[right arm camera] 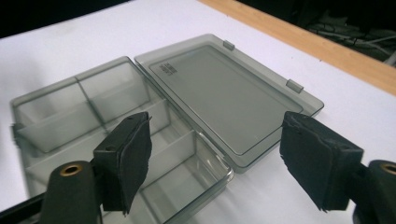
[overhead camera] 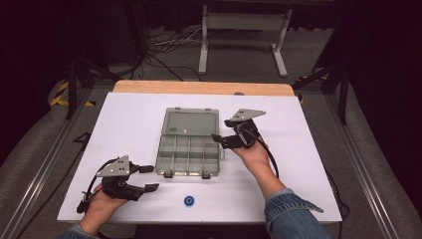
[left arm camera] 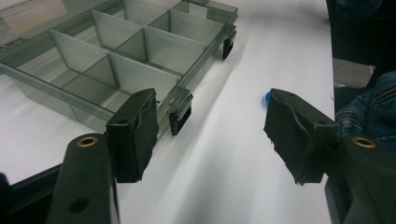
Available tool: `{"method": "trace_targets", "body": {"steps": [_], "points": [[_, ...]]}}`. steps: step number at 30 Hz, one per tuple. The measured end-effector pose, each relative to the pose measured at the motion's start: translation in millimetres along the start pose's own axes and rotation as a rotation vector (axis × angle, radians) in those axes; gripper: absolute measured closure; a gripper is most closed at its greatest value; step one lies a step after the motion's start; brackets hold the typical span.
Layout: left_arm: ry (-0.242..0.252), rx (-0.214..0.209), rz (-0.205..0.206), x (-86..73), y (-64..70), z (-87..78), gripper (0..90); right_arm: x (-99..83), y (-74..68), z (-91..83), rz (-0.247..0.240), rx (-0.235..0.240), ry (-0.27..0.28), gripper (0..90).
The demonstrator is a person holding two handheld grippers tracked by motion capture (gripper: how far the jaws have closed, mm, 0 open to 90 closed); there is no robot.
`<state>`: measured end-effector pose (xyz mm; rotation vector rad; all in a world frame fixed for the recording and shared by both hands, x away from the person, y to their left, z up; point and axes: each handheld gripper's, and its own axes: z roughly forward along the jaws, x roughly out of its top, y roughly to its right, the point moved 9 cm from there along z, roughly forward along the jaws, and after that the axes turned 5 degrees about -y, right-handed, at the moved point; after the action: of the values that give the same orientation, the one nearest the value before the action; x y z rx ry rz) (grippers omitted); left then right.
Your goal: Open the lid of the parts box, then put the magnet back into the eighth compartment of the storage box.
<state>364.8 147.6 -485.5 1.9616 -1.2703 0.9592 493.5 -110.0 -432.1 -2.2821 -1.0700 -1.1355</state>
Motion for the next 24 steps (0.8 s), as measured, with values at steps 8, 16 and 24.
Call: {"method": "trace_targets", "body": {"steps": [8, 16, 24], "points": [[0.02, 0.017, -0.012, 1.5, -2.2, -5.7, 33.7, 1.5, -13.6, -22.0, -0.006, 0.033, 0.05, 23.3], [0.033, 0.043, -0.024, 1.6, -4.7, -9.0, 30.3, 4.8, -41.6, -37.9, -0.06, 0.081, 0.076, 21.3], [0.06, 0.058, -0.038, -0.4, -8.8, -14.3, 26.8, 2.9, -70.0, -47.3, -0.142, 0.099, 0.049, 21.6]]}}
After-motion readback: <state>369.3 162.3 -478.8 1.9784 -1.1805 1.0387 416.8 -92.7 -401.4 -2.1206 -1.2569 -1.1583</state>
